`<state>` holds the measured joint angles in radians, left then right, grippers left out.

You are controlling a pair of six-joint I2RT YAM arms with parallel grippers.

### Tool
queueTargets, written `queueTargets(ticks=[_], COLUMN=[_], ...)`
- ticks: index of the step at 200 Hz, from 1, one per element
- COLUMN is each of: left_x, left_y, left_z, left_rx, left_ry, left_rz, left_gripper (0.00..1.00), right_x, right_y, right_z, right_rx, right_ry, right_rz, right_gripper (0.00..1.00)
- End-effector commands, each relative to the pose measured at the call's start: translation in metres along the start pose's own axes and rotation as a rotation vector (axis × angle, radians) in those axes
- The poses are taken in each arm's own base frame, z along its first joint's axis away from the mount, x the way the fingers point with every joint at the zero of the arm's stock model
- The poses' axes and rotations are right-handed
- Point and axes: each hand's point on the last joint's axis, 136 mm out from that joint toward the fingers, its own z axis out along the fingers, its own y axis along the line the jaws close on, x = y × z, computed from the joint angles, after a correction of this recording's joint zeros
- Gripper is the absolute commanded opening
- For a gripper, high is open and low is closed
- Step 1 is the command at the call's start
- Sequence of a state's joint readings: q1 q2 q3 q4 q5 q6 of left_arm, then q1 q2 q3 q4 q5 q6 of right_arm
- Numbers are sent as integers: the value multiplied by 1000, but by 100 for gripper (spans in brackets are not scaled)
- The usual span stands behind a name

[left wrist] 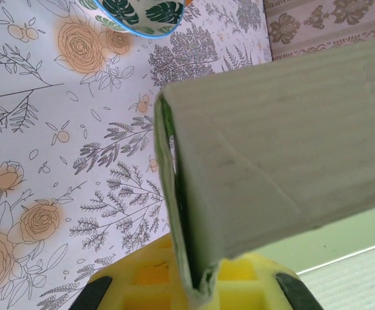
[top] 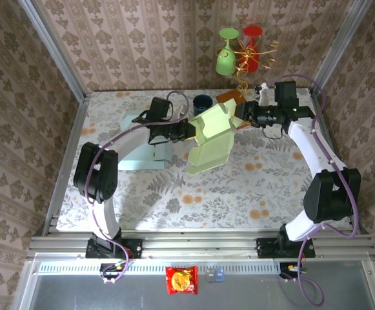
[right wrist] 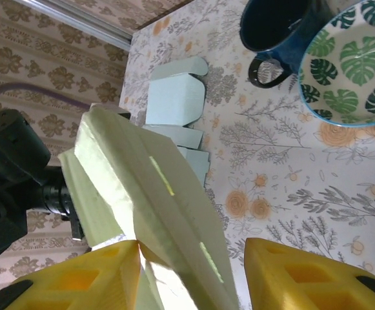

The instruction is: Fold the paper box

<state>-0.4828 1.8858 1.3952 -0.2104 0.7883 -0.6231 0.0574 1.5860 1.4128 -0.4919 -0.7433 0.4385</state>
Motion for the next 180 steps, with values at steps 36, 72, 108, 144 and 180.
queueTargets(ticks=[36,72,108,144,180], left_x=[3,5,5,8,9], left_y=[1,1,-1,0,4], left_z=[1,2,4,6,7], left_rx=[-8,-10,-8,-17,-45], left_ry=[23,27,32,43,40], left_rz=[22,24,30,33,31], left_gripper=[0,0,0,0,0], right_x=[-1,-2,0,-5,-1], right_y=[14,23,18,26,32], right_z=[-14,-18,-12,-11,-6], right_rx=[-3,-47,-53,-80,-69], right_ry=[-14,-19,4,-1,20], right_rz=[-39,-33,-19,-24,-39], right_gripper=[54,55,54,54,52])
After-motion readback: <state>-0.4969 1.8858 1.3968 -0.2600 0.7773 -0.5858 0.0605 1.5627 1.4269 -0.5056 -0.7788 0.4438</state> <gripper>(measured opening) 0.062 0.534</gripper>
